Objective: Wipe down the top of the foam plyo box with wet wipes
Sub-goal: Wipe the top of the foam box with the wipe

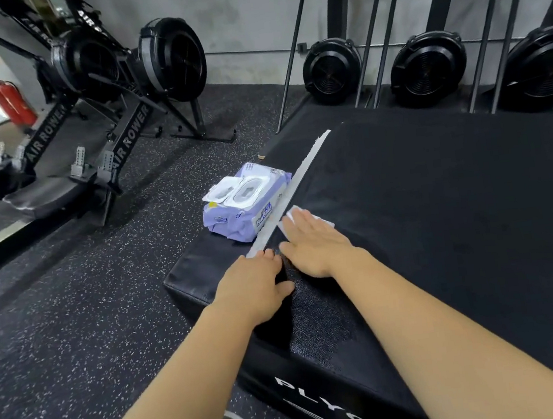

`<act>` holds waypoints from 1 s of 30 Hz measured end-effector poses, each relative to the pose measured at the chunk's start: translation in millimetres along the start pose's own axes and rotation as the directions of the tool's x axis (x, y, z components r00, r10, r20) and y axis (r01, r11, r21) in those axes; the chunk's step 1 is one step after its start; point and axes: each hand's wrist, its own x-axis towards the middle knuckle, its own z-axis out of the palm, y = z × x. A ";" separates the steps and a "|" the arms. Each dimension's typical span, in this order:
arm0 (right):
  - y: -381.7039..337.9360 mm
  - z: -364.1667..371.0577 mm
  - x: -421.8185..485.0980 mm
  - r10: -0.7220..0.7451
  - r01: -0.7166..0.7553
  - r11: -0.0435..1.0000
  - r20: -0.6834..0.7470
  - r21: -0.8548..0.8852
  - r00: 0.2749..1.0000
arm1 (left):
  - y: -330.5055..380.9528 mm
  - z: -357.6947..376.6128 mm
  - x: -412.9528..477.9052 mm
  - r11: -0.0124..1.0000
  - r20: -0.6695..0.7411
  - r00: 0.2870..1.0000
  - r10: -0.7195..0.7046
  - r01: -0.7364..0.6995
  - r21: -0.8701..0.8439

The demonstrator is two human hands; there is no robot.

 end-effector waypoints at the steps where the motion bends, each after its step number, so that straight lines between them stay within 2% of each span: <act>1: 8.1 -0.7 -8.1 0.006 -0.006 1.000 -0.030 0.001 1.000 | 1.0 -1.2 0.2 1.000 0.014 1.000 -0.007 0.007 0.003; 4: 37.2 -5.2 -36.7 0.068 -0.068 0.998 -0.102 0.006 0.992 | 3.2 -2.8 -1.5 1.000 0.029 0.999 -0.013 0.013 -0.014; 8: 60.9 -4.5 -62.3 0.128 -0.132 0.991 -0.117 -0.020 0.985 | 0.9 -0.3 -4.8 1.000 0.021 1.000 0.002 -0.002 -0.010; 14: 41.5 0.0 -36.9 0.184 -0.185 0.983 -0.136 0.003 0.973 | -1.3 3.3 -5.3 1.000 -0.012 1.000 0.019 -0.019 -0.010; 17: 20.7 1.6 -8.0 0.173 -0.173 0.985 -0.126 0.008 0.977 | -2.6 7.1 -5.1 1.000 -0.042 0.999 0.024 -0.024 -0.018; 21: -5.2 -2.8 27.4 0.155 -0.154 0.988 -0.045 0.012 0.987 | -3.9 8.5 -3.1 1.000 -0.061 0.998 0.010 -0.011 -0.017; 25: 2.8 -5.3 32.8 0.103 -0.103 0.995 -0.003 -0.006 0.995 | -3.3 5.5 -1.0 1.000 -0.037 0.999 0.012 -0.012 -0.003; 30: 52.2 -7.9 -12.2 0.097 -0.104 0.994 -0.158 -0.033 0.983 | -4.5 1.7 0.4 0.999 0.006 1.000 0.019 -0.019 0.028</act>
